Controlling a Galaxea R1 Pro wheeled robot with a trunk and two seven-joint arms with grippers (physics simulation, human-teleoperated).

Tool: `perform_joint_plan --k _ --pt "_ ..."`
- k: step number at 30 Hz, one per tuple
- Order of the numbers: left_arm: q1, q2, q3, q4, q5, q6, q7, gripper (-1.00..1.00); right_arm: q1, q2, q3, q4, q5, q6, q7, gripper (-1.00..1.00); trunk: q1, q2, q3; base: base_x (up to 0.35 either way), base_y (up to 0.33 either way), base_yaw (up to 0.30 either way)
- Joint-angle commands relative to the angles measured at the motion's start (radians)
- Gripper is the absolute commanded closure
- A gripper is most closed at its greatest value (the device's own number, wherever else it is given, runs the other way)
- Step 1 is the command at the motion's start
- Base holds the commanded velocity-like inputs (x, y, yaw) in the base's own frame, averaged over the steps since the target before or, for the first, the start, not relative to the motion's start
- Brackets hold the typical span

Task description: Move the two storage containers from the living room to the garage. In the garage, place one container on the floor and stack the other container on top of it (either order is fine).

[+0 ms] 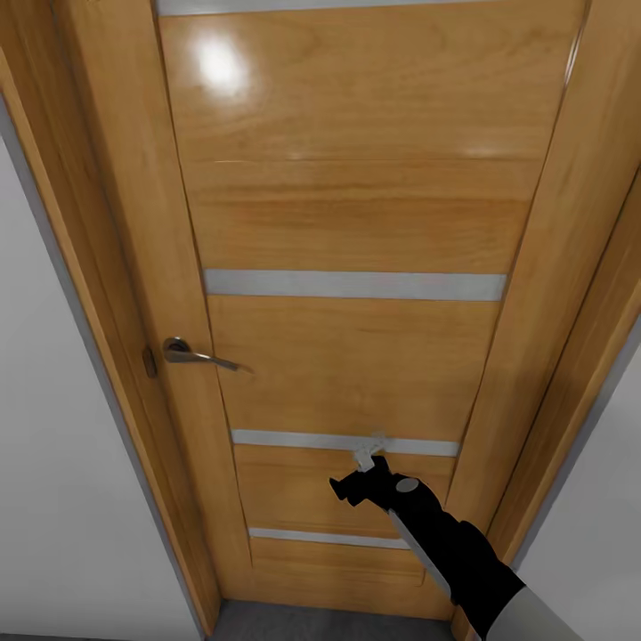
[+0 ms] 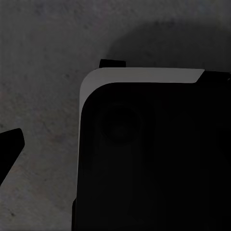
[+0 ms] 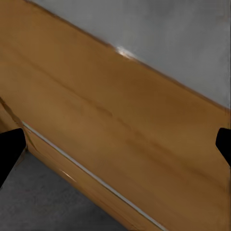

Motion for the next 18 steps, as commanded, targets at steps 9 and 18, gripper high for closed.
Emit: perform_joint_plan --k 9,18 --pt "0.0 0.0 0.0 0.0 0.008 -0.002 -0.001 -1.0 -0.047 -0.017 -0.001 -0.214 0.004 0.072 0.003 -1.0 0.0 -0.001 -0.001 0.0 0.0 0.0" --pt "0.0 0.0 0.0 0.0 0.008 -0.001 -0.001 -1.0 -0.047 -0.013 -0.005 -0.241 0.004 0.136 -0.001 -1.0 0.0 -0.001 -0.001 0.0 0.0 0.0"
